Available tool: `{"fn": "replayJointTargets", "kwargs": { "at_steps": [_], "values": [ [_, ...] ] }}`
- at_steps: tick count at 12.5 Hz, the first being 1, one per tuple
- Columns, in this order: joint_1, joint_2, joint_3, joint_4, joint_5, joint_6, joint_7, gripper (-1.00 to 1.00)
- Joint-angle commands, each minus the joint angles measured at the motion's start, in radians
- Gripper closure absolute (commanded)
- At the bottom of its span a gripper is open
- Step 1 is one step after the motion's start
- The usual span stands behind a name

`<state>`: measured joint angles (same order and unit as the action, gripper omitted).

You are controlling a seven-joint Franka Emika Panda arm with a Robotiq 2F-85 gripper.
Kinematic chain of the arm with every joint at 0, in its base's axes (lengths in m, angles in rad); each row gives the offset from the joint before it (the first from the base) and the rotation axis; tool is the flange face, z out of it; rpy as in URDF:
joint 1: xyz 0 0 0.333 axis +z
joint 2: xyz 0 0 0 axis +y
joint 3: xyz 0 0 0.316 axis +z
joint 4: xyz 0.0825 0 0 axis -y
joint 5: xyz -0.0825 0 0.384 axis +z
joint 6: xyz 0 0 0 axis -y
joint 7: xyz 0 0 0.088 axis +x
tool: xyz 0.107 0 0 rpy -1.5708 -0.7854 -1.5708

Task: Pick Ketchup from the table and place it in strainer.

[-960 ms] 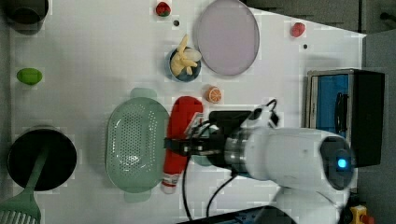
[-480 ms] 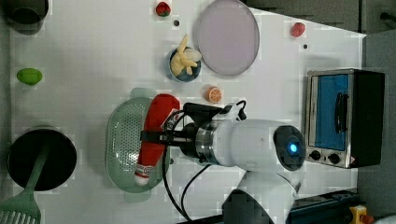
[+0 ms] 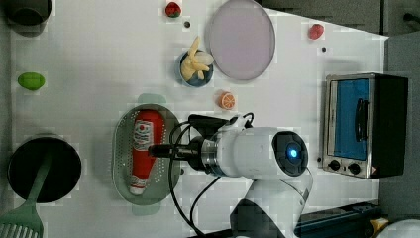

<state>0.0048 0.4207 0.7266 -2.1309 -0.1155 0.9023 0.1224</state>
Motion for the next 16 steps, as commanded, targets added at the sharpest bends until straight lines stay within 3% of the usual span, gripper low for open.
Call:
{"fn": "replayJointTargets", "kwargs": {
  "at_steps": [1, 5, 8, 10, 13, 16],
  "values": [
    [-0.041, -0.145, 0.003, 0.03, -0.007, -0.059, 0.066, -1.0],
    [-0.157, -0.337, -0.034, 0.033, -0.007, -0.23, 0.066, -1.0],
    [-0.224, -0.49, -0.137, 0.048, -0.005, -0.366, 0.065, -1.0],
    [-0.241, -0.561, -0.235, 0.059, 0.005, -0.434, 0.048, -1.0],
    [-0.241, -0.615, -0.378, 0.081, 0.157, -0.531, 0.037, -1.0],
    [-0.242, -0.623, -0.475, 0.148, 0.177, -0.611, -0.131, -1.0]
  ]
}}
